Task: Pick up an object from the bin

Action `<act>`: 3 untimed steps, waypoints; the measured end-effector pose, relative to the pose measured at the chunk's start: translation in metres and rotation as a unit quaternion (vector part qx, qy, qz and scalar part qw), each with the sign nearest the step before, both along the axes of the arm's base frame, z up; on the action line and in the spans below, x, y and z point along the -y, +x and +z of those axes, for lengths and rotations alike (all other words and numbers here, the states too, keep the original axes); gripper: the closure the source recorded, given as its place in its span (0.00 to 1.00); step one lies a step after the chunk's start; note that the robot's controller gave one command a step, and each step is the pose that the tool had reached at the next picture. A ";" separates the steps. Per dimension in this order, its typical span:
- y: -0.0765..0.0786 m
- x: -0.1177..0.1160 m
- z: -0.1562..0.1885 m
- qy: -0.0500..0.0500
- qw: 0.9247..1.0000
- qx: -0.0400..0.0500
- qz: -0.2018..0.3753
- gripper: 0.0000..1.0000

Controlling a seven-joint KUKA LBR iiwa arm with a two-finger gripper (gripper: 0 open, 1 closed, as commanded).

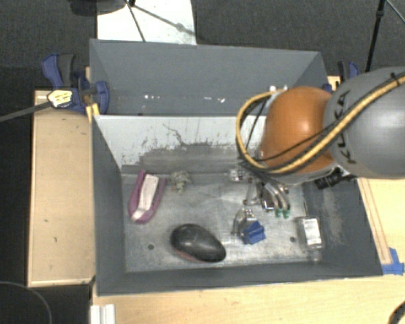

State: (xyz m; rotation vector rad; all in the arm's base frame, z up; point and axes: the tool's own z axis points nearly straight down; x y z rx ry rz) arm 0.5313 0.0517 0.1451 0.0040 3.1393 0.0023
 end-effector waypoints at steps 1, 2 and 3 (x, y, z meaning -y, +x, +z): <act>-0.014 0.073 -0.076 -0.001 0.998 -0.002 0.057 0.00; -0.013 0.070 -0.073 -0.001 0.998 0.000 0.058 1.00; 0.011 0.102 0.078 -0.002 0.989 0.005 0.145 1.00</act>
Offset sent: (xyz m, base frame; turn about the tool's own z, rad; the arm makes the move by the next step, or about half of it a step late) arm -0.0138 -0.0697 -0.0751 -0.1199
